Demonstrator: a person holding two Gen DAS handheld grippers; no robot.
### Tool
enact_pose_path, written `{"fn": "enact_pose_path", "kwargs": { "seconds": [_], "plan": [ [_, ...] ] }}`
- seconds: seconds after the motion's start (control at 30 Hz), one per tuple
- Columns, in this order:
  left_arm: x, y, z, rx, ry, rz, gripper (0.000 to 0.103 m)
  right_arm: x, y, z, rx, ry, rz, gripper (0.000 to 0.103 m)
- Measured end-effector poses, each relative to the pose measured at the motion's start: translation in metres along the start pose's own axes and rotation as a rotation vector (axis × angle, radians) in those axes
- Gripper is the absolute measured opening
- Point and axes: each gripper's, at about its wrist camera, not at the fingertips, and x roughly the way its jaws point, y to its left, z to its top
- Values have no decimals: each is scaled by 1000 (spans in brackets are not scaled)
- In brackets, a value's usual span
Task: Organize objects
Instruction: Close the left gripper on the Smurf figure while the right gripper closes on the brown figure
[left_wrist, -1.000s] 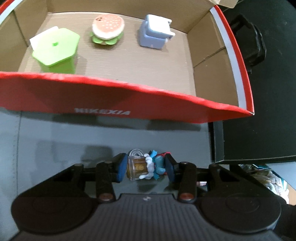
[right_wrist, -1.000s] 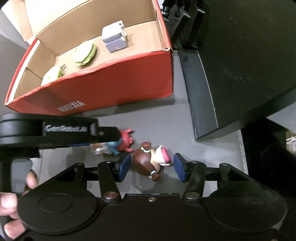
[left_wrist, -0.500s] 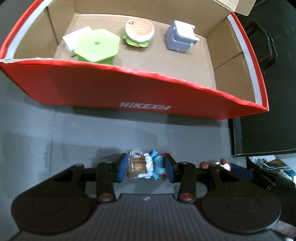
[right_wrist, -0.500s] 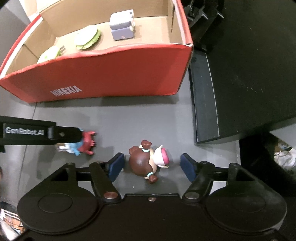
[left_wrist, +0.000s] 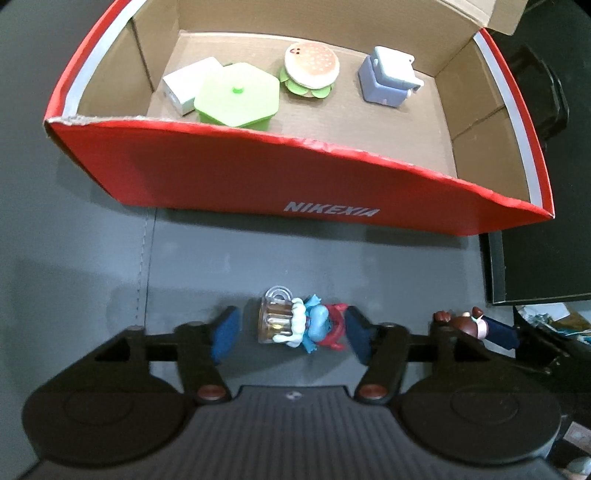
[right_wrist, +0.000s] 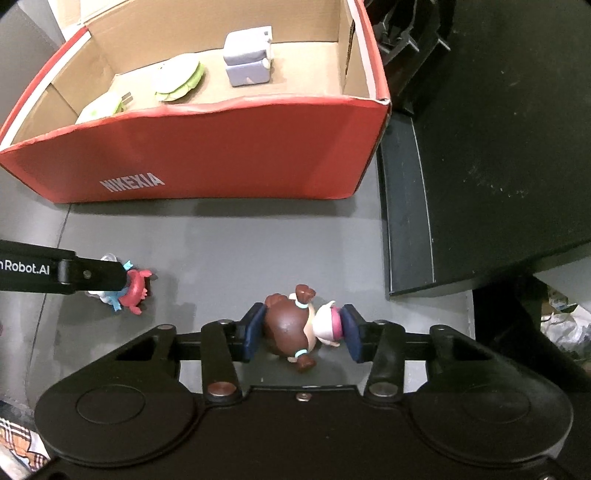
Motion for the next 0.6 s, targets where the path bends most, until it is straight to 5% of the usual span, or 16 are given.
{"fn": "enact_pose_path", "kwargs": {
  "seconds": [0.6],
  "plan": [
    [21, -33, -10, 98, -10, 102, 68, 3, 1, 3, 22, 15, -31, 45]
  ]
}}
